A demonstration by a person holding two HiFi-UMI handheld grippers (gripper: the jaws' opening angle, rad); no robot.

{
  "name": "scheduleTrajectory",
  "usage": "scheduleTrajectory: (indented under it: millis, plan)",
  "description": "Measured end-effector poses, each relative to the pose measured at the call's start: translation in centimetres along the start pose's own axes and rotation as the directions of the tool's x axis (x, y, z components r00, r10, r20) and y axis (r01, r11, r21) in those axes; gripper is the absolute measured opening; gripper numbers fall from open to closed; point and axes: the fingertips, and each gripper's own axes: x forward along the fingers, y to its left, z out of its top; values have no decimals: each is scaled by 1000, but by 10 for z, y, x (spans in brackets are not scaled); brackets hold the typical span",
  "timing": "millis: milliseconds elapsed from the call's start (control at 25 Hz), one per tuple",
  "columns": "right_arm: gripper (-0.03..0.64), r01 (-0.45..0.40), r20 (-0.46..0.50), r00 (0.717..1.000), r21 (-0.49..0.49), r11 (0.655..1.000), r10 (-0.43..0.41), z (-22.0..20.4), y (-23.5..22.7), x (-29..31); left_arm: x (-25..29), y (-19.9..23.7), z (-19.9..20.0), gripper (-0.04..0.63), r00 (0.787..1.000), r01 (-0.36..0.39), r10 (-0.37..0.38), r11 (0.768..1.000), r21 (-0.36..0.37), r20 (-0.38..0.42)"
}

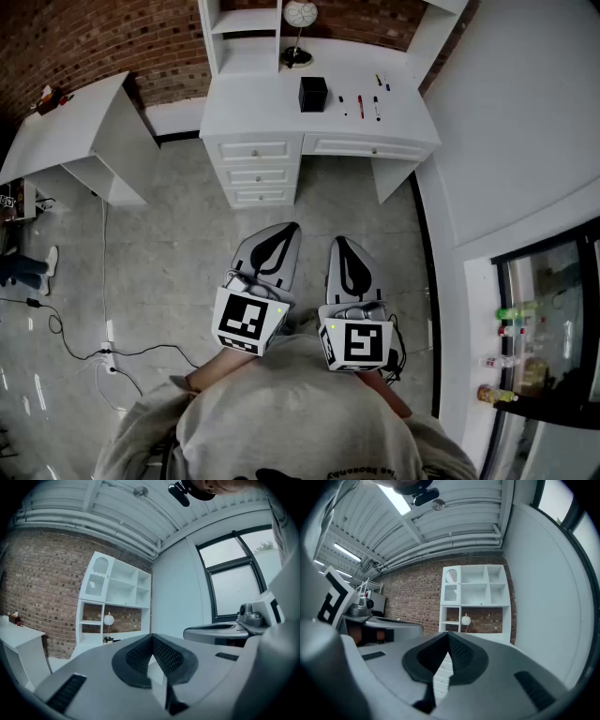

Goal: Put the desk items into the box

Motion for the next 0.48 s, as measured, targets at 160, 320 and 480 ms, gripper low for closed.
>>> scheduleTrajectory:
  millis: [160, 320, 480]
  plan:
    - [17, 3, -8, 1000, 12, 1000, -2, -4, 1, 5, 3, 7, -1, 5, 1000, -1, 1, 1000, 2, -6]
    - [17, 10, -11, 1000, 9, 1000, -10, -3, -1, 9, 5, 9, -2, 5, 1000, 6, -6, 1000, 5, -11]
    - [17, 14, -7, 1000, 5, 1000, -14, -1, -1, 13, 8, 12, -4, 5, 1000, 11, -11, 1000, -5, -20]
